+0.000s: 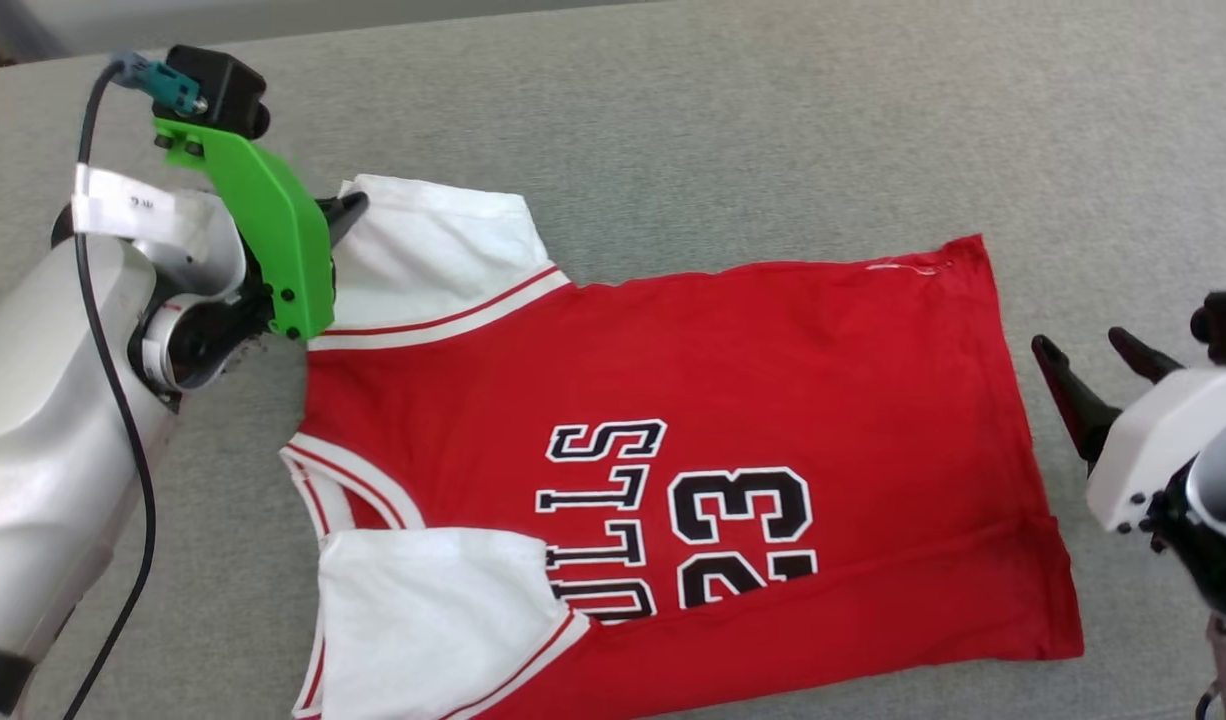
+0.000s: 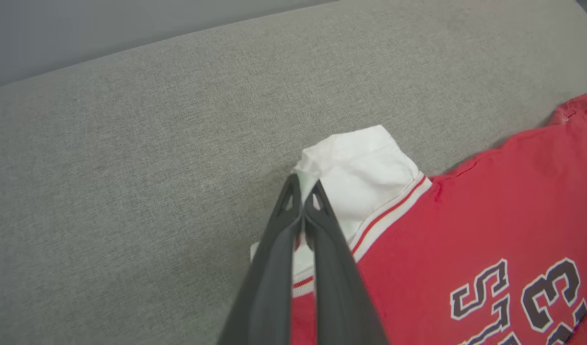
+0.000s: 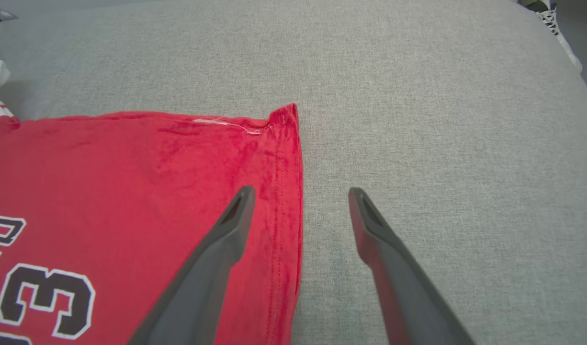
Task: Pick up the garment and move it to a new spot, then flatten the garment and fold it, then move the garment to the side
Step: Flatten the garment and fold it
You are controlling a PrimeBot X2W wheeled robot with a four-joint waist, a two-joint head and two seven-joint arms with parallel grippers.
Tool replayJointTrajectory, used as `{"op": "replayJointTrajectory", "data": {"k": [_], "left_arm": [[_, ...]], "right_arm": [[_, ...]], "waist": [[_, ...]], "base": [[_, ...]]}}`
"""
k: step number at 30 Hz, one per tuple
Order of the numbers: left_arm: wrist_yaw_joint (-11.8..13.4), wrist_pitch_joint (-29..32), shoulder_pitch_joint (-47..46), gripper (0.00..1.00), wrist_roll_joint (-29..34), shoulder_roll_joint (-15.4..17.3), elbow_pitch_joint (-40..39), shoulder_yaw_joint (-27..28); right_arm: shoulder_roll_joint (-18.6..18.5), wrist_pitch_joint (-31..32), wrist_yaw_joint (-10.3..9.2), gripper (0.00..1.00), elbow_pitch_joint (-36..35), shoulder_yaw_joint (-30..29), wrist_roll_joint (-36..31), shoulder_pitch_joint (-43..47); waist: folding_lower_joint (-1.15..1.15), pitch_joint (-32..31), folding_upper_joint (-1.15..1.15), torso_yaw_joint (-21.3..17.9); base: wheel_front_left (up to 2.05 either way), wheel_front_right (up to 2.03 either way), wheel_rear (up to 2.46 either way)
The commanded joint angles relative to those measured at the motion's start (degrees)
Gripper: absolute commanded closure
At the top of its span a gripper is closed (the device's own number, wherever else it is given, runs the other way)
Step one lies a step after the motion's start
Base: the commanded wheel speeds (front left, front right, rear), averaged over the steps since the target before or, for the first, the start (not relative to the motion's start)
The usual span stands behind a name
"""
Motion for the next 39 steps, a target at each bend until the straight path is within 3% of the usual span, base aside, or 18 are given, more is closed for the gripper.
{"op": "replayJointTrajectory", "data": {"k": [1,5,14,20,30,32,39], "left_arm": [[1.2,-0.2,1.7,1.0,0.1,1.2,-2.9,0.3],[4.7,-0.6,5.1,1.0,-0.1,4.0,-13.3,1.3],[10.9,-0.4,9.6,1.0,0.0,8.4,-30.8,2.8],[12.6,-0.2,10.2,1.0,0.7,9.3,-35.6,3.0],[12.6,-0.8,10.6,1.0,0.9,9.3,-36.4,2.9],[12.4,-1.0,10.6,1.0,1.0,9.2,-36.0,2.8],[12.0,-2.0,10.8,1.0,0.7,8.8,-33.8,3.0]], "right_arm": [[-0.9,1.9,-0.03,0.0,0.7,0.1,1.0,-2.4],[-1.7,7.0,-0.03,0.0,4.4,0.1,4.1,-7.6],[-5.4,11.1,-0.03,0.0,14.8,3.3,2.0,-16.7],[-6.4,11.8,-0.03,0.0,21.0,3.9,-0.5,-20.3],[-6.9,10.6,-0.03,0.0,26.8,7.0,-0.4,-21.6],[-7.0,10.9,-0.03,1.0,27.8,7.9,-0.1,-21.4],[-7.4,9.6,-0.03,1.0,29.5,8.7,1.2,-21.2]], "waist": [[0.0,-0.9,0.0,2.6],[0.0,0.2,0.0,4.2],[0.0,3.4,0.0,7.3],[0.0,4.9,0.0,8.7],[0.0,6.6,0.0,10.0],[0.0,6.6,0.0,10.0],[0.0,5.0,0.0,9.7]], "base": [[0.0,0.0,0.0],[0.0,0.0,0.0],[0.0,0.0,0.0],[0.0,0.0,0.0],[0.0,0.0,0.0],[0.0,0.0,0.0],[0.0,0.0,0.0]]}}
